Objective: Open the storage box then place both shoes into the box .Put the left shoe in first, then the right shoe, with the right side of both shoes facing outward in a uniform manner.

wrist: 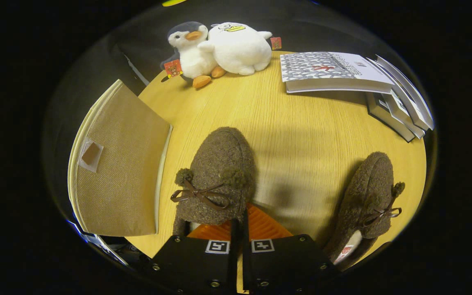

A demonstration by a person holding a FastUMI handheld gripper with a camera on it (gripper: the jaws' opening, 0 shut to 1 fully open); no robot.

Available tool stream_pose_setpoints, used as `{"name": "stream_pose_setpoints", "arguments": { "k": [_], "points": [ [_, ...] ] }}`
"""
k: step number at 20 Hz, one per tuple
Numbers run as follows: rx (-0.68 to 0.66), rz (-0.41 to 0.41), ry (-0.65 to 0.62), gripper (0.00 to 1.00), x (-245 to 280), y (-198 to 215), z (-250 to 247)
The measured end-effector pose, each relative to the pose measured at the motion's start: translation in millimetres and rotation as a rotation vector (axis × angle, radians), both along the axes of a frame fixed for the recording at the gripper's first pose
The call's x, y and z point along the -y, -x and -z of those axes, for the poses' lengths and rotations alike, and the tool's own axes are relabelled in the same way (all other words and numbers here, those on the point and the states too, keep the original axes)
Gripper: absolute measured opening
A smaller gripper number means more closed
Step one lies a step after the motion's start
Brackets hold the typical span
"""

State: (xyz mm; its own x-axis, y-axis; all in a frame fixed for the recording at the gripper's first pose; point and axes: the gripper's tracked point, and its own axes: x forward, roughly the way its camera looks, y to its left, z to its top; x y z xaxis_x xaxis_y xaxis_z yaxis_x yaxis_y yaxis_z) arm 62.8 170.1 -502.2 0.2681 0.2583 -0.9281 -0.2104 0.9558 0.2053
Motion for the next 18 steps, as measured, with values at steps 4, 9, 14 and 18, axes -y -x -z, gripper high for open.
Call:
{"name": "stream_pose_setpoints", "arguments": {
  "k": [4, 9, 14, 18],
  "points": [
    [0.01, -0.01, -0.01, 0.05, 1, 4, -18],
    [0.042, -0.013, -0.088, 0.05, -15, 18, -80],
    [0.106, -0.033, -0.186, 0.05, -46, 15, -165],
    [0.158, -0.076, -0.237, 0.05, -78, 1, -211]
  ]
}}
